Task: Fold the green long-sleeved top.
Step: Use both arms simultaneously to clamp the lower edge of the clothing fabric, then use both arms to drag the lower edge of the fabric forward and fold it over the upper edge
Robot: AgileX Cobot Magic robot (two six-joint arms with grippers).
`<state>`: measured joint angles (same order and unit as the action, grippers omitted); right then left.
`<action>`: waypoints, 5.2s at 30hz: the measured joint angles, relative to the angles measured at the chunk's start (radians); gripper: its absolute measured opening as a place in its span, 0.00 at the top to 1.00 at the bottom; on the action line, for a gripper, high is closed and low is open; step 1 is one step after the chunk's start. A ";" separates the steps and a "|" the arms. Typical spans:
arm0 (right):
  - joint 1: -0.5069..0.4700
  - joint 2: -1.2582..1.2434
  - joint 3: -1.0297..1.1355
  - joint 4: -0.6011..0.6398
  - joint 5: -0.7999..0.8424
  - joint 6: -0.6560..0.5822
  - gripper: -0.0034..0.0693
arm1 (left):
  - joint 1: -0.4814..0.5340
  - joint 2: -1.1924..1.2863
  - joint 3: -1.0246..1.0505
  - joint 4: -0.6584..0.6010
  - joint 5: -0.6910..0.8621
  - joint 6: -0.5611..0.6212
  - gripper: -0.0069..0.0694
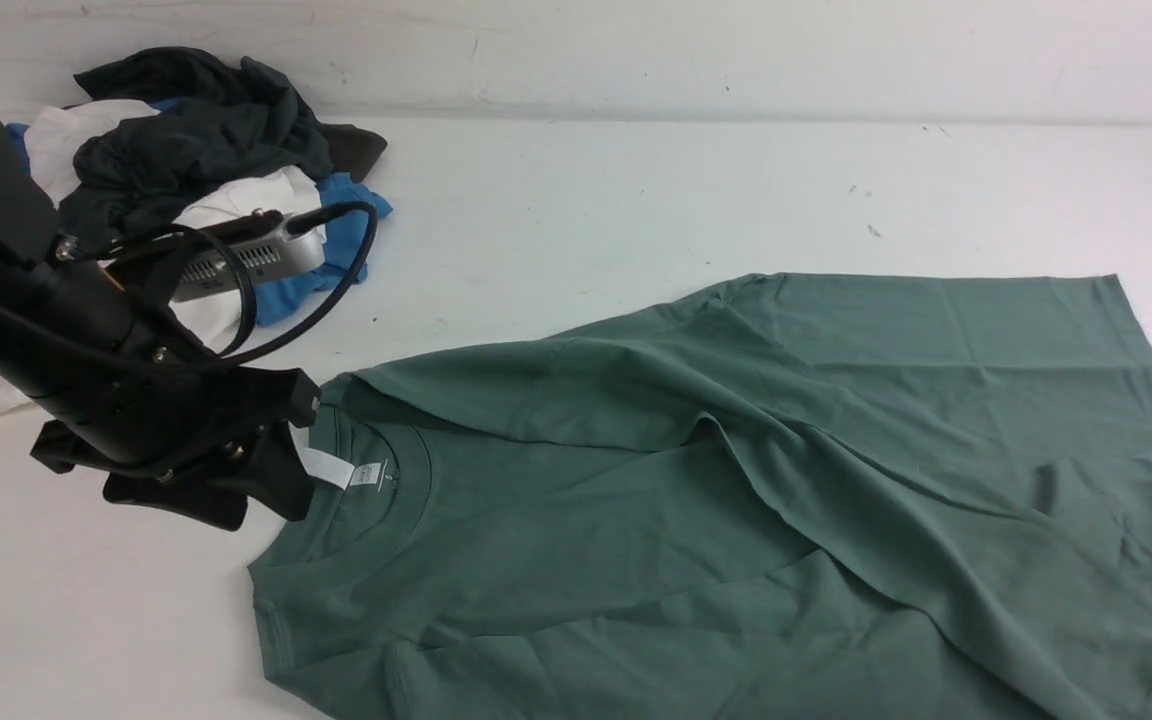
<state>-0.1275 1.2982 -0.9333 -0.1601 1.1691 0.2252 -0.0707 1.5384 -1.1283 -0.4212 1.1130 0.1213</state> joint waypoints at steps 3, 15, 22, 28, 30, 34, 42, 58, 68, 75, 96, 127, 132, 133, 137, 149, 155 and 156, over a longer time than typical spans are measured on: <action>0.000 -0.007 -0.026 0.004 0.038 0.000 0.36 | 0.000 -0.021 0.013 -0.005 0.008 -0.002 0.48; 0.000 -0.153 -0.026 0.213 0.066 -0.119 0.35 | 0.000 -0.037 0.282 -0.023 -0.034 -0.055 0.48; 0.000 -0.174 -0.023 0.254 0.069 -0.145 0.35 | -0.034 -0.031 0.291 0.000 -0.149 -0.130 0.48; 0.000 -0.174 -0.015 0.262 0.070 -0.146 0.35 | -0.174 0.048 0.246 0.086 -0.192 -0.320 0.48; 0.000 -0.174 -0.015 0.262 0.070 -0.146 0.35 | -0.203 0.068 0.230 0.119 -0.200 -0.353 0.48; 0.000 -0.174 -0.015 0.267 0.070 -0.146 0.35 | -0.253 0.109 0.222 0.177 -0.201 -0.417 0.48; 0.000 -0.174 -0.015 0.304 0.070 -0.172 0.35 | -0.297 0.180 0.203 0.228 -0.203 -0.457 0.48; 0.022 -0.174 -0.015 0.375 0.070 -0.244 0.35 | -0.297 0.238 0.172 0.263 -0.164 -0.493 0.48; 0.125 -0.175 0.005 0.340 0.066 -0.238 0.35 | -0.297 0.240 0.172 0.245 -0.178 -0.493 0.66; 0.162 -0.169 0.204 0.241 0.064 -0.178 0.36 | -0.297 0.237 0.172 0.224 -0.187 -0.449 0.88; 0.060 0.061 0.325 0.062 0.040 -0.070 0.51 | -0.121 0.217 0.178 0.131 -0.227 -0.056 0.88; 0.000 0.257 0.329 0.068 -0.092 -0.216 0.93 | -0.121 0.192 0.181 0.119 -0.243 -0.046 0.88; 0.000 0.154 0.281 0.032 -0.139 -0.216 0.94 | -0.121 0.090 0.181 0.113 -0.198 -0.046 0.88; 0.000 0.154 0.280 0.030 -0.136 -0.216 0.94 | -0.121 0.086 0.181 0.113 -0.196 -0.046 0.88; 0.000 -0.015 0.281 0.007 -0.077 -0.215 0.94 | -0.121 0.012 0.181 0.111 -0.141 -0.046 0.88; 0.000 -0.126 0.061 -0.025 0.054 -0.183 0.94 | -0.121 -0.044 0.184 0.067 -0.066 -0.046 0.88; 0.000 -0.012 -0.213 -0.035 0.071 -0.183 0.94 | -0.121 -0.044 0.103 -0.018 -0.085 -0.046 0.88; 0.000 0.037 -0.268 -0.033 0.073 -0.183 0.94 | -0.120 -0.042 0.078 -0.025 -0.093 -0.046 0.88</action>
<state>-0.1275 1.3348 -1.2018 -0.1930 1.2426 0.0425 -0.1905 1.4968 -1.0504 -0.4466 1.0197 0.0752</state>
